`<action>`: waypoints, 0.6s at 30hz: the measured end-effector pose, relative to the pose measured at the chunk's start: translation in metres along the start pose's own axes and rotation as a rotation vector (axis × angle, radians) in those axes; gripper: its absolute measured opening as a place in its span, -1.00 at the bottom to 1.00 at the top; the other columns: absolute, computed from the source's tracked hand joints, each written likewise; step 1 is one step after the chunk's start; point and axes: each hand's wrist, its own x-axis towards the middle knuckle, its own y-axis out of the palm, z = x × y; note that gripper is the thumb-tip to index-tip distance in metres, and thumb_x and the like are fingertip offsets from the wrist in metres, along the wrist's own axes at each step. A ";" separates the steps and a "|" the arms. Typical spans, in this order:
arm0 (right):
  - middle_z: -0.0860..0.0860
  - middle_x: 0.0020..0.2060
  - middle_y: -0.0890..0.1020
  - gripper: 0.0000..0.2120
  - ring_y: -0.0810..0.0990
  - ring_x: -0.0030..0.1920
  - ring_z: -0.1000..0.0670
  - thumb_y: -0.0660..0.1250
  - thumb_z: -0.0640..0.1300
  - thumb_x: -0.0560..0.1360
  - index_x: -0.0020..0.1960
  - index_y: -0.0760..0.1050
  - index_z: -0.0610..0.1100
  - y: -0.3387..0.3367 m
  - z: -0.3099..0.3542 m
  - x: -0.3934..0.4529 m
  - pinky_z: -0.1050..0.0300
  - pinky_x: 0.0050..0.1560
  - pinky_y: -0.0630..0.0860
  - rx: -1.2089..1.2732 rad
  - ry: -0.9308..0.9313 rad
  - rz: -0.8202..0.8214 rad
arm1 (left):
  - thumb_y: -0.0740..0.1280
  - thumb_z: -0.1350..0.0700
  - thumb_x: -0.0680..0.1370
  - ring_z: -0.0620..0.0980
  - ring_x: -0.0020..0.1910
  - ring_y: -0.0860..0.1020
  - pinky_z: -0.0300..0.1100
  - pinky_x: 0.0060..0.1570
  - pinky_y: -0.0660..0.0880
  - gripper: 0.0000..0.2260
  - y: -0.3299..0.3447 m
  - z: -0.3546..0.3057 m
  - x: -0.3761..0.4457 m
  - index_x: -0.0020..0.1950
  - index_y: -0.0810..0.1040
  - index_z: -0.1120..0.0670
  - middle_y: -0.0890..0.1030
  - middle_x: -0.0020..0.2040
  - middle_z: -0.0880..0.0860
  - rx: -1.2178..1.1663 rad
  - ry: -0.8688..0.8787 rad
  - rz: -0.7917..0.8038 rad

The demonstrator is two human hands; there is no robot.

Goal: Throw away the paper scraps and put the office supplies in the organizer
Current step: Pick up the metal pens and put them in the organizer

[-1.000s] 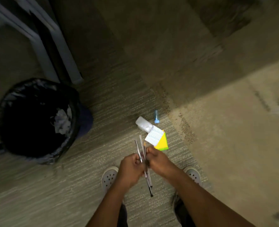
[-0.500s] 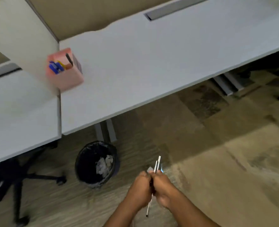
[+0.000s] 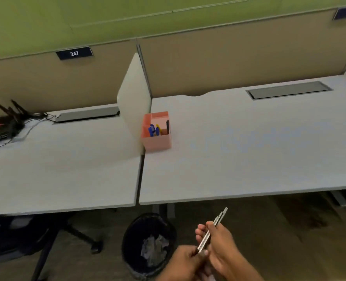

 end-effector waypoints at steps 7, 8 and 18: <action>-0.06 -0.13 0.69 -0.83 0.68 -0.12 -0.04 0.20 -0.07 0.61 0.00 0.50 -0.14 0.141 0.102 0.031 0.10 -0.16 0.59 -0.655 -0.390 0.213 | 0.24 -0.12 0.59 -0.21 -0.40 0.53 -0.35 -0.34 0.44 -0.78 -0.162 -0.059 0.064 -0.15 0.58 -0.07 0.59 -0.35 -0.09 0.071 0.177 -0.134; -0.07 -0.14 0.69 -0.85 0.68 -0.13 -0.04 0.22 -0.08 0.60 -0.01 0.51 -0.14 0.159 0.114 0.036 0.11 -0.13 0.60 -0.674 -0.412 0.239 | 0.24 -0.13 0.58 -0.22 -0.38 0.52 -0.37 -0.33 0.44 -0.79 -0.181 -0.066 0.073 -0.12 0.59 -0.09 0.59 -0.32 -0.10 0.076 0.191 -0.148; 0.16 -0.24 0.66 -0.95 0.64 -0.21 0.16 0.33 -0.01 0.53 -0.09 0.55 0.04 0.302 0.180 0.113 0.17 -0.03 0.54 -0.884 -0.896 0.056 | 0.42 -0.23 0.43 0.01 0.31 0.48 -0.10 0.24 0.44 -0.28 -0.283 -0.080 0.144 0.50 0.27 0.00 0.41 0.44 0.01 -0.215 0.120 -0.672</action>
